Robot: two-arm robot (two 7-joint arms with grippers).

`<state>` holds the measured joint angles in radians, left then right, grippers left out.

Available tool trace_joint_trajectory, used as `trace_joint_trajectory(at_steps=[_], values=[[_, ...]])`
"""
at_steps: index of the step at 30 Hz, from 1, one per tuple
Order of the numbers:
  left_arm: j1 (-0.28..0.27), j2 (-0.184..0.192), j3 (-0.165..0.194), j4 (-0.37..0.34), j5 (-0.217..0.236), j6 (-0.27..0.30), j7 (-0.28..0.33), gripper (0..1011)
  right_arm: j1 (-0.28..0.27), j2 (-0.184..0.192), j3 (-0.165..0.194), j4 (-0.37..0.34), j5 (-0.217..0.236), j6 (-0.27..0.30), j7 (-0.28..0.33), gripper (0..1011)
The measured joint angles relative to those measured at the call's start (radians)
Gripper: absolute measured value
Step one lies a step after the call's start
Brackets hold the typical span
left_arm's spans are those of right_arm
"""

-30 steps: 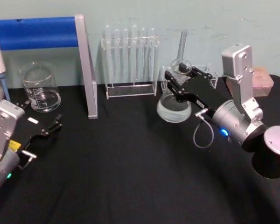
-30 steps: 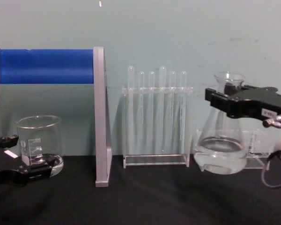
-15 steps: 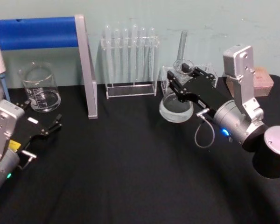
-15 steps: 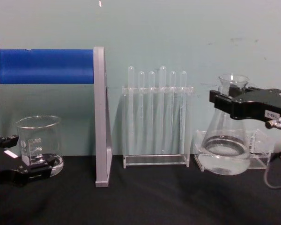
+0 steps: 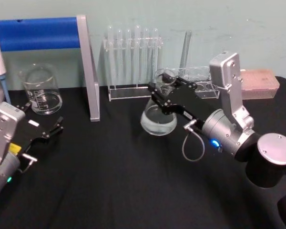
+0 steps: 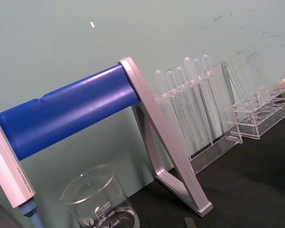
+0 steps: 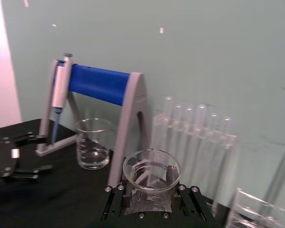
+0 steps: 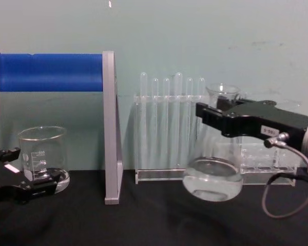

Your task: Grasp the erlenmeyer flask with one hand, shake it three times, then place it back.

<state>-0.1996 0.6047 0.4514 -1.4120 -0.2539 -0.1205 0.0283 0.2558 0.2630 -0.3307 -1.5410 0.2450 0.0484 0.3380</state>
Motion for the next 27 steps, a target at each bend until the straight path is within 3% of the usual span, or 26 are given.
trace_joint_trajectory(at_steps=[13, 27], values=[[0.0, 0.0, 0.0, 0.0, 0.0, 0.0, 0.0, 1001, -0.008, 0.01, -0.048, -0.021, 0.031, 0.006, 0.033, 449], [0.0, 0.0, 0.0, 0.0, 0.0, 0.0, 0.0, 1001, -0.003, 0.018, -0.067, -0.011, 0.037, 0.007, 0.028, 449]])
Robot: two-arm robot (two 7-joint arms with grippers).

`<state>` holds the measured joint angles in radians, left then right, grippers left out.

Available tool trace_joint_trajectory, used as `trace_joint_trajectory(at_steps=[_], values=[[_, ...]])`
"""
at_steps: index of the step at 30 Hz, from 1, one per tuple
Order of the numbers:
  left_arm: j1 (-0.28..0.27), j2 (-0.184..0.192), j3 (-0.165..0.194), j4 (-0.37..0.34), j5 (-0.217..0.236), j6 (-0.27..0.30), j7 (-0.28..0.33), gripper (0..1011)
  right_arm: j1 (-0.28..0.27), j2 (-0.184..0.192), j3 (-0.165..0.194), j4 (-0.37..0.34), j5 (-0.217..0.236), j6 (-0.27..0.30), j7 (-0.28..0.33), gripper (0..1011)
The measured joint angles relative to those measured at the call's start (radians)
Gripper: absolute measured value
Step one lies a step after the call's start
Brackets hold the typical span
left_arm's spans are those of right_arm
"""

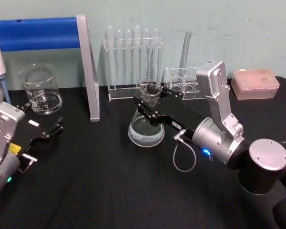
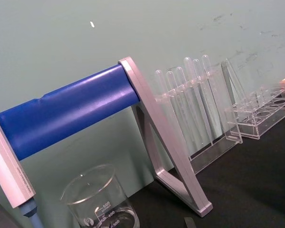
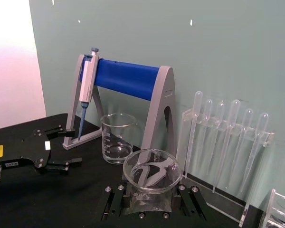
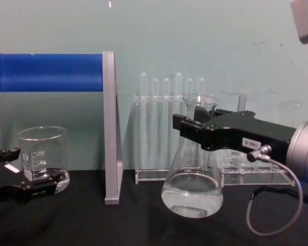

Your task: Grasp the erlenmeyer flask with one hand, shake it three times, then place it back.

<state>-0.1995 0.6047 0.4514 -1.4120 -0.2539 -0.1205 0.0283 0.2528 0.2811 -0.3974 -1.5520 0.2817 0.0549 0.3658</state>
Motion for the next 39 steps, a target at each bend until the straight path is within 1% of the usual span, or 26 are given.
trace_joint_trajectory(at_steps=[8, 18, 29, 39], values=[[0.0, 0.0, 0.0, 0.0, 0.0, 0.0, 0.0, 1001, 0.0, 0.0, -0.009, 0.015, -0.003, -0.001, -0.004, 449], [0.0, 0.0, 0.0, 0.0, 0.0, 0.0, 0.0, 1001, -0.007, -0.007, -0.022, 0.05, -0.014, -0.01, -0.006, 449], [0.0, 0.0, 0.0, 0.0, 0.0, 0.0, 0.0, 1001, -0.015, -0.013, -0.034, 0.083, -0.023, -0.022, 0.004, 449], [0.0, 0.0, 0.0, 0.0, 0.0, 0.0, 0.0, 1001, -0.019, -0.018, -0.036, 0.098, -0.024, -0.018, 0.006, 449]])
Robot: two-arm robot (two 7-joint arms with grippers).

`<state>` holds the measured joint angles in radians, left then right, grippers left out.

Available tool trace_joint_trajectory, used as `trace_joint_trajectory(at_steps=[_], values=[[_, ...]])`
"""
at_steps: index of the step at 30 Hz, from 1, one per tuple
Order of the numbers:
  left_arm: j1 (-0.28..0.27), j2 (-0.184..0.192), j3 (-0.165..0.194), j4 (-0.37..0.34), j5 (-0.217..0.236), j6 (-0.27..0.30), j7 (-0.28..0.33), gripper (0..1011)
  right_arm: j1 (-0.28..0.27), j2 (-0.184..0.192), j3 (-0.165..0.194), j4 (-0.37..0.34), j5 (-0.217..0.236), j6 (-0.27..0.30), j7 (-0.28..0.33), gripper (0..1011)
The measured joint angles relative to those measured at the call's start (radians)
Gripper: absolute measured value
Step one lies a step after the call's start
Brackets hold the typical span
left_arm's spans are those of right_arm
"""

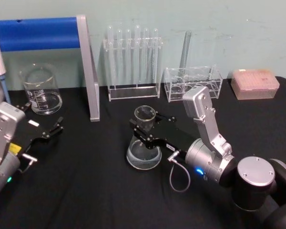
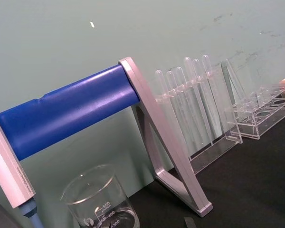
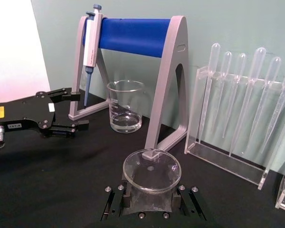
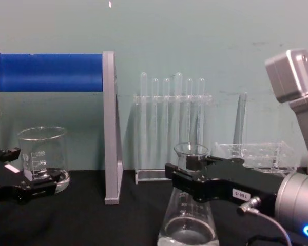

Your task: Grasp the erlenmeyer flask with one hand, shake it three times, then place it back.

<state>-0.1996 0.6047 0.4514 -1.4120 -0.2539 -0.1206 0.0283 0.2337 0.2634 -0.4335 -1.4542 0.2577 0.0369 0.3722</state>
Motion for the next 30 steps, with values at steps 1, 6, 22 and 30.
trace_joint_trajectory(at_steps=[1, 6, 22, 30], values=[[0.0, 0.0, 0.0, 0.0, 0.0, 0.0, 0.0, 1001, 0.0, -0.001, 0.0, 0.002, 0.0, 0.002, 0.0, 449], [0.0, 0.0, 0.0, 0.0, 0.0, 0.0, 0.0, 1001, -0.003, -0.002, -0.001, 0.006, -0.002, 0.009, -0.001, 449], [0.0, 0.0, 0.0, 0.0, 0.0, 0.0, 0.0, 1001, -0.009, -0.003, -0.006, 0.01, -0.006, 0.02, -0.002, 449], [0.0, 0.0, 0.0, 0.0, 0.0, 0.0, 0.0, 1001, -0.009, -0.002, -0.009, 0.008, -0.012, 0.021, -0.004, 449]])
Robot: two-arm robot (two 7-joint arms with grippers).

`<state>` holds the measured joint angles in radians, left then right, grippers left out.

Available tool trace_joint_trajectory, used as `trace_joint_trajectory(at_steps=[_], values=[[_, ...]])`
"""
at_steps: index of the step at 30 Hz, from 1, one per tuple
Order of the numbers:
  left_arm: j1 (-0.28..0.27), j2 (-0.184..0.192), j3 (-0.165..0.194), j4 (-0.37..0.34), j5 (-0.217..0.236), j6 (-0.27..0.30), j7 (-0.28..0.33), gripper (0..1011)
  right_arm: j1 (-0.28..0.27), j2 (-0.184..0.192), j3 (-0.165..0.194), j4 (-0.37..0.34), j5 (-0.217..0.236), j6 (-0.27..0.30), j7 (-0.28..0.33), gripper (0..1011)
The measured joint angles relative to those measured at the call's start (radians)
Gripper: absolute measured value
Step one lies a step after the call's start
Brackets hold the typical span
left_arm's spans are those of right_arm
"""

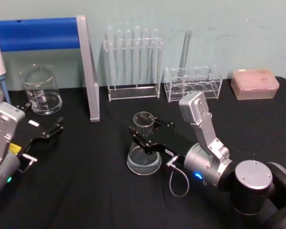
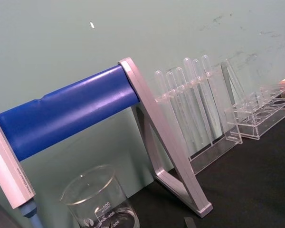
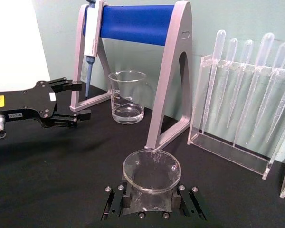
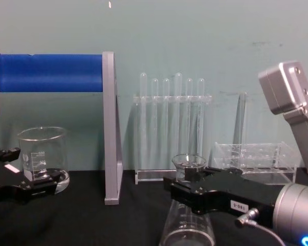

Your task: Grasp the erlenmeyer flask with one hand, shake it three times, then place it back.

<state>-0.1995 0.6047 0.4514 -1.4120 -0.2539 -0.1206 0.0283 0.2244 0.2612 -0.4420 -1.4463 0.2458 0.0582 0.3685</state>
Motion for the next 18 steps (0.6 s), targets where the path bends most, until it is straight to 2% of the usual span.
trace_joint_trajectory(at_steps=[7, 10, 12, 14, 15, 18], values=[[0.0, 0.0, 0.0, 0.0, 0.0, 0.0, 0.0, 1001, 0.0, 0.0, 0.0, 0.0, 0.0, 0.001, 0.0, 449], [0.0, 0.0, 0.0, 0.0, 0.0, 0.0, 0.0, 1001, 0.0, 0.0, 0.0, 0.0, 0.0, 0.004, 0.0, 484], [0.0, 0.0, 0.0, 0.0, 0.0, 0.0, 0.0, 1001, 0.0, 0.0, 0.0, 0.0, 0.0, 0.004, 0.0, 568], [0.0, 0.0, 0.0, 0.0, 0.0, 0.0, 0.0, 1001, 0.0, 0.0, 0.0, 0.0, 0.0, 0.004, 0.001, 601], [0.0, 0.0, 0.0, 0.0, 0.0, 0.0, 0.0, 1001, 0.001, 0.0, 0.001, 0.0, 0.0, 0.004, 0.001, 670], [0.0, 0.0, 0.0, 0.0, 0.0, 0.0, 0.0, 1001, 0.001, 0.0, 0.001, 0.0, 0.0, 0.004, 0.001, 743]])
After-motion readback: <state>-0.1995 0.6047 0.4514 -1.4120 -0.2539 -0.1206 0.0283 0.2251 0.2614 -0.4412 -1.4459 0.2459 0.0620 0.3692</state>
